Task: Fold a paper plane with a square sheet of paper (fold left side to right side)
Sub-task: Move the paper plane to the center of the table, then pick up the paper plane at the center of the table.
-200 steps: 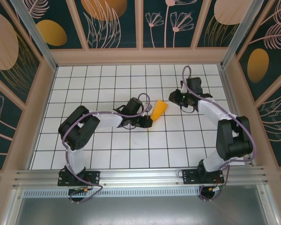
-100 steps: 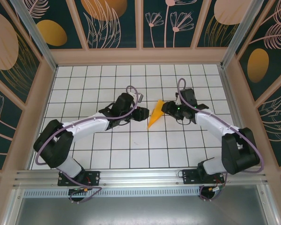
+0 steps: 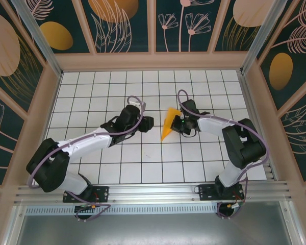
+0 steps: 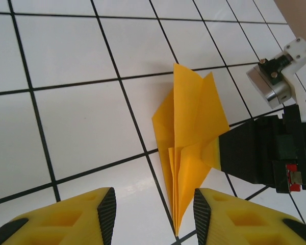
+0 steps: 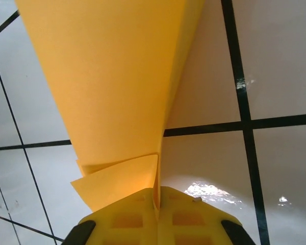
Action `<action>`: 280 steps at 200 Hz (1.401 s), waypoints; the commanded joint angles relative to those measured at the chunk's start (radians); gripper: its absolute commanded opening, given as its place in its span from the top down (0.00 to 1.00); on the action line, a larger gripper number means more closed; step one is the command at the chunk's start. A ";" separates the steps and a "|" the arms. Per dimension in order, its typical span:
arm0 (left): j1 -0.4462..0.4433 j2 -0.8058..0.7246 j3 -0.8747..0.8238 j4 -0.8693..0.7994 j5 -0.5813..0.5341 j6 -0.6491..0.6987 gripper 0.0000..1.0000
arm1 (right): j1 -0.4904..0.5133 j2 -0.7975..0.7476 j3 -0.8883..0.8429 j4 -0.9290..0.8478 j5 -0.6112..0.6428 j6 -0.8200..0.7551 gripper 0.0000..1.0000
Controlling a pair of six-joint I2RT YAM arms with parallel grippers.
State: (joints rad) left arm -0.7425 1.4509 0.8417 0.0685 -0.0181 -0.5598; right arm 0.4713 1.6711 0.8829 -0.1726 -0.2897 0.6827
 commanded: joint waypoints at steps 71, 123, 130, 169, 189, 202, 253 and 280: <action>0.002 -0.111 -0.034 -0.039 -0.142 -0.002 0.49 | -0.219 -0.063 -0.131 -0.008 -0.266 -0.295 0.92; 0.003 -0.169 -0.041 -0.046 -0.213 -0.006 0.40 | -0.248 -0.171 0.016 -0.297 0.119 -0.314 0.60; 0.002 -0.174 -0.041 -0.045 -0.222 -0.006 0.38 | -0.237 -0.180 0.033 -0.328 0.153 -0.305 0.59; 0.002 -0.190 -0.061 -0.013 -0.272 -0.024 0.19 | -0.117 -0.218 0.049 -0.306 0.149 -0.184 0.53; 0.002 -0.187 -0.067 -0.011 -0.288 -0.026 0.10 | -0.057 -0.179 0.056 -0.268 0.155 -0.136 0.52; 0.003 -0.187 -0.066 -0.016 -0.290 -0.022 0.08 | -0.034 -0.134 0.073 -0.268 0.164 -0.128 0.52; 0.002 -0.193 -0.074 -0.018 -0.288 -0.012 0.06 | -0.010 -0.017 0.100 -0.253 0.179 -0.115 0.55; 0.002 -0.187 -0.065 -0.028 -0.289 -0.004 0.06 | -0.003 0.025 0.109 -0.243 0.162 -0.116 0.66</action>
State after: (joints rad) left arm -0.7425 1.2766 0.7803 0.0402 -0.2901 -0.5808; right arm 0.4583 1.6623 0.9588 -0.4225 -0.1276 0.5549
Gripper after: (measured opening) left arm 0.945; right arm 0.386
